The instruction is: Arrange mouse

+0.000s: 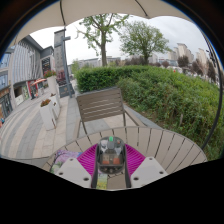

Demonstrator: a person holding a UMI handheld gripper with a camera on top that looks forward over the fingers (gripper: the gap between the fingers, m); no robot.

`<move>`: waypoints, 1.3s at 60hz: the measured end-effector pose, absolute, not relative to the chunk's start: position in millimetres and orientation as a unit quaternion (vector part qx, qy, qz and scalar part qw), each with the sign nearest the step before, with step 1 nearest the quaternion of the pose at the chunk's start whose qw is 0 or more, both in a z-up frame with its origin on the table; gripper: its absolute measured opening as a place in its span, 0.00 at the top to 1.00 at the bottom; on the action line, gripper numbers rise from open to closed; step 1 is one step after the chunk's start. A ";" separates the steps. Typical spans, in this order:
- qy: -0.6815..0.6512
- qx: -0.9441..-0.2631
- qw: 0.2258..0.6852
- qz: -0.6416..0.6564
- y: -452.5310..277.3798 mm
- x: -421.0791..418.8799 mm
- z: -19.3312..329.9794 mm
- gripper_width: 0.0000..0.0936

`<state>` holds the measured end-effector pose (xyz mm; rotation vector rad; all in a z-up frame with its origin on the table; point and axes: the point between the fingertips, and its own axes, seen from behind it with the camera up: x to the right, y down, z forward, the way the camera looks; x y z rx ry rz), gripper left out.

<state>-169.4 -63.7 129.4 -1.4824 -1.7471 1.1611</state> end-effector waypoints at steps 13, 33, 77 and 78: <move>-0.674 -0.563 0.251 0.407 -186.0 -153.3 58.6 0.58; -0.712 -0.574 0.246 0.320 -217.4 -119.4 -13.1 0.16; -0.697 -0.604 0.271 0.274 -111.6 103.9 202.6 0.09; -0.697 -0.604 0.271 0.274 -111.3 104.7 201.9 0.09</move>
